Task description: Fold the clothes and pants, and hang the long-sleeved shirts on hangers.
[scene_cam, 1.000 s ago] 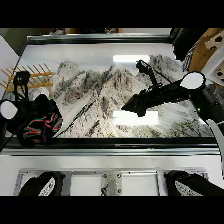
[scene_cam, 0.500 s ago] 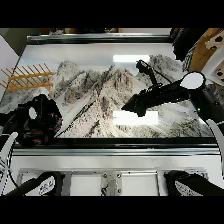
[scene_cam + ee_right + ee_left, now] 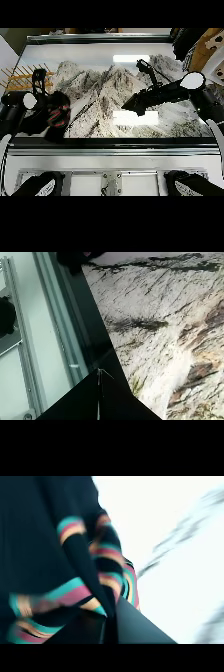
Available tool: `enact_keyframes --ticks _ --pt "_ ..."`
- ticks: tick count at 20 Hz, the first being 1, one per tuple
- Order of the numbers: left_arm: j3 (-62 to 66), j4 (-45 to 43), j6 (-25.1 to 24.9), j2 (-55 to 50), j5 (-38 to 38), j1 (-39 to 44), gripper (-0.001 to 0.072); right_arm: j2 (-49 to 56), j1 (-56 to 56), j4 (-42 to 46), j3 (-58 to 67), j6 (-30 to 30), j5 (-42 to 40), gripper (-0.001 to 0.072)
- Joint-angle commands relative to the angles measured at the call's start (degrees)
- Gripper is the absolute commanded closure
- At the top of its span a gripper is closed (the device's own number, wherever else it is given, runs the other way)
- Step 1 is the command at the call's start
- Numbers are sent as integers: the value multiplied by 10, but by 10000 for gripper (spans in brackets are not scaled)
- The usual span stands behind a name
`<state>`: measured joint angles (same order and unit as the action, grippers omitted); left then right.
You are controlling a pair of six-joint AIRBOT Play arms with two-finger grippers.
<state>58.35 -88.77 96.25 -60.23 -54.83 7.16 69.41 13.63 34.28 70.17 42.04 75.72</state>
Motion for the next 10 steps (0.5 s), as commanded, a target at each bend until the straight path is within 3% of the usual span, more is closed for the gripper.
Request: enact_keyframes --ticks 1,3,6,8,10 --pt "69 29 26 55 65 128 702 2 0 -29 0 0 -28 698" --pt "91 29 42 51 81 183 702 2 0 -81 0 0 5 698" --pt "124 31 53 7 80 234 702 -1 -17 -68 2 5 7 700" --pt "152 34 54 -44 81 263 702 -17 -62 19 3 60 -38 701" --pt "186 34 59 -103 95 284 702 -42 -110 156 3 155 -107 701"
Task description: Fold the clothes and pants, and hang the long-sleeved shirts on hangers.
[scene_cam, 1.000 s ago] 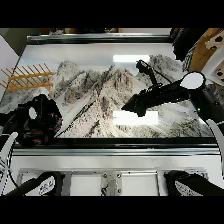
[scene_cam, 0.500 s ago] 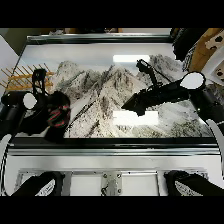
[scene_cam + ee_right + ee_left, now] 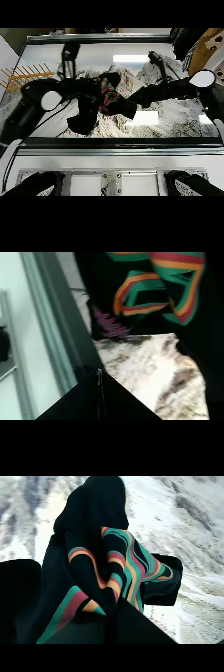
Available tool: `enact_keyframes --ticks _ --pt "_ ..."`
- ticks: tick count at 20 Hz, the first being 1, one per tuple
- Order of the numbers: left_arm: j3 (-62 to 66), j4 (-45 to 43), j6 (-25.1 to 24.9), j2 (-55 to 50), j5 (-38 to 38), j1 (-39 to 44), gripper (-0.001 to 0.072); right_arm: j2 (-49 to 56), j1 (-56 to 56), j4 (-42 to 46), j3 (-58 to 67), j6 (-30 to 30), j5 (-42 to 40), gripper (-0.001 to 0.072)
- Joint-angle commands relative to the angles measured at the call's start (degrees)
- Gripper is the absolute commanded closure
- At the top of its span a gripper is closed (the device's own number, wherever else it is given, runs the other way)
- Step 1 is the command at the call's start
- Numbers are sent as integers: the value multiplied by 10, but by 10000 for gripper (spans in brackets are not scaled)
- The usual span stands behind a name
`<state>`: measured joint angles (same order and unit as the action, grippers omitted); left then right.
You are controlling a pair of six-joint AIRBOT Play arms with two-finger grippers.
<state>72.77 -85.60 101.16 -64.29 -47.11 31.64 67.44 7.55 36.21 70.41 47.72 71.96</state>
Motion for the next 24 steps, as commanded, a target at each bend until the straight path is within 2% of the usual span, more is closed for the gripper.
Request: enact_keyframes --ticks 1,2,4,5,6,8,10,15,18,21,24 --pt "65 3 16 -97 23 48 702 -32 -73 191 1 155 -93 700" --pt "92 3 22 -131 23 55 702 -39 -98 232 1 208 -107 701" --pt "135 3 22 -191 17 63 686 -43 -145 260 1 263 -100 699" --pt "152 2 22 -213 5 63 380 -43 -163 260 1 274 -92 699" --pt "169 2 23 -231 -15 55 22 -43 -180 259 1 275 -82 698" --pt "187 1 23 -240 -80 13 27 -43 -200 259 1 275 -63 699" --pt "147 1 23 -209 -116 -56 27 -43 -212 260 0 275 -38 698" --pt "-116 4 37 -86 -120 -273 27 -43 -205 251 -3 275 -10 699" --pt "-238 98 34 -65 -84 -382 27 -43 -194 248 -7 275 -10 699" --pt "-301 190 6 -82 -35 -425 27 -43 -177 246 -7 275 -10 699" --pt "-312 235 -9 -121 -18 -410 27 -43 -162 246 -9 275 -10 699"
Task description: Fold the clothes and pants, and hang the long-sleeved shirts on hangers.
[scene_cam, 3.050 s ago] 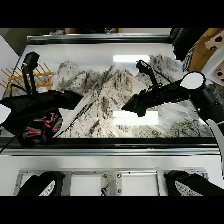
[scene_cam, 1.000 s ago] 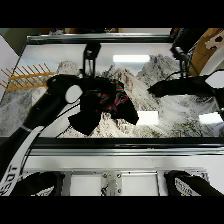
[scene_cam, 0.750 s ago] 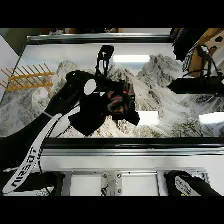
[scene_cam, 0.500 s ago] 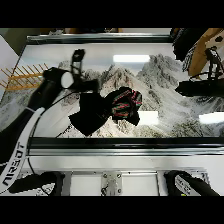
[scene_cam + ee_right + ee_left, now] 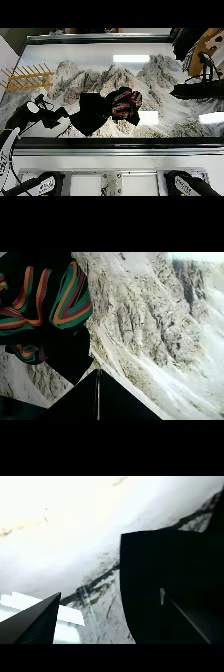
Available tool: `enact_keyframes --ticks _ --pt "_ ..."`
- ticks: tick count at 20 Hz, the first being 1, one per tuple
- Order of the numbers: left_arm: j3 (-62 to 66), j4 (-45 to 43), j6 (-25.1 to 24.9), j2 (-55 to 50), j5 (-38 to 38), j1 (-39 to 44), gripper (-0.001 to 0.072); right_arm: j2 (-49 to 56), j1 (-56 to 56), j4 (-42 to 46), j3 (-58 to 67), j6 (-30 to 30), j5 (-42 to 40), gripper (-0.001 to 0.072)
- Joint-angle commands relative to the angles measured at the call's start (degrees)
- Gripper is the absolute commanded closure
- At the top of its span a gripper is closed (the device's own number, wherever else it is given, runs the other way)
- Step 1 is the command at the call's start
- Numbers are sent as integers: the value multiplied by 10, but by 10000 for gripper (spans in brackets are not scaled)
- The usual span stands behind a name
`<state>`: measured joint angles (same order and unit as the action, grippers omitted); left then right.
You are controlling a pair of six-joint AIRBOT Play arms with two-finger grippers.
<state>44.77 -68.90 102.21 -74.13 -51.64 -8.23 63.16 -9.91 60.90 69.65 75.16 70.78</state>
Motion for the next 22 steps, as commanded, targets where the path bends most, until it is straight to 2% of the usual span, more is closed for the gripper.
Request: enact_keyframes --ticks 1,6,7,10,11,14,15,16,17,19,22 --pt "-31 84 -25 -34 35 2 27 0 16 -1 -2 1 2 699" --pt "-31 107 -25 -53 82 64 28 0 19 0 -2 1 2 699" --pt "-31 107 -20 -53 89 72 57 2 19 0 -2 1 2 699" --pt "-31 107 -18 -52 101 82 640 23 18 0 -2 10 1 699" --pt "-31 104 -19 -45 101 80 701 36 18 0 -2 22 0 698" --pt "-31 104 -32 10 106 51 701 99 18 -1 -2 31 0 686" --pt "-31 104 -40 35 105 36 701 125 18 -4 -2 31 -1 586" --pt "-31 104 -45 57 104 23 700 156 19 -20 -2 31 -5 307" --pt "-31 104 -45 79 102 10 701 186 20 -48 -2 31 -18 83" --pt "-31 100 -50 113 97 -1 701 249 30 -134 -2 21 -54 59" --pt "-31 100 -54 139 93 0 701 325 75 -254 -2 -38 -118 60"
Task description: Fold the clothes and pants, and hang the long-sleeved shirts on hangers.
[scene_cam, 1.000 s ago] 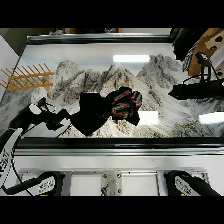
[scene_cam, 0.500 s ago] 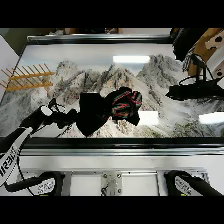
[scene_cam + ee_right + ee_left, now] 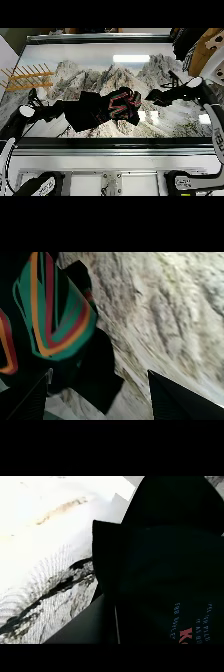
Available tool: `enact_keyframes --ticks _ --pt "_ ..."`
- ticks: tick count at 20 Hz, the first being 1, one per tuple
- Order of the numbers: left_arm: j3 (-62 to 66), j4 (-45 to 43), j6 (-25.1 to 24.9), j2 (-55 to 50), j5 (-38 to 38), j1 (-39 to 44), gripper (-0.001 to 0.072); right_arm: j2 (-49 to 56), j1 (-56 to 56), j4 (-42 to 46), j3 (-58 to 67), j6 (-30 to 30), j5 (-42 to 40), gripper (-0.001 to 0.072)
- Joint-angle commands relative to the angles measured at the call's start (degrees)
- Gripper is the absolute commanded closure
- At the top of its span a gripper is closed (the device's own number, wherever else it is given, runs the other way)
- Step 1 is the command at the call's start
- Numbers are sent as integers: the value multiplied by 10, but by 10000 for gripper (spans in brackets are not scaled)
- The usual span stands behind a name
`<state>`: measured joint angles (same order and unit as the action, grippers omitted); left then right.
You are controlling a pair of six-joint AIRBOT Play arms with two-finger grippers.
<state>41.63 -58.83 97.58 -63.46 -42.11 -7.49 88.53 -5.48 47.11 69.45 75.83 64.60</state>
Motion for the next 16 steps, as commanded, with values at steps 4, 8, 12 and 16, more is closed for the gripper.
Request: enact_keyframes --ticks 4,8,12,16 --pt "0 -1 -8 36 -6 -8 701 122 91 -199 0 -109 -120 160" --pt "58 -1 -24 47 -36 -26 702 91 90 -197 12 -200 -86 701" --pt "267 0 -33 135 -76 -50 701 -61 50 -142 82 -195 3 702" --pt "454 -2 -33 230 -73 -40 701 -275 50 -38 145 -103 23 703"
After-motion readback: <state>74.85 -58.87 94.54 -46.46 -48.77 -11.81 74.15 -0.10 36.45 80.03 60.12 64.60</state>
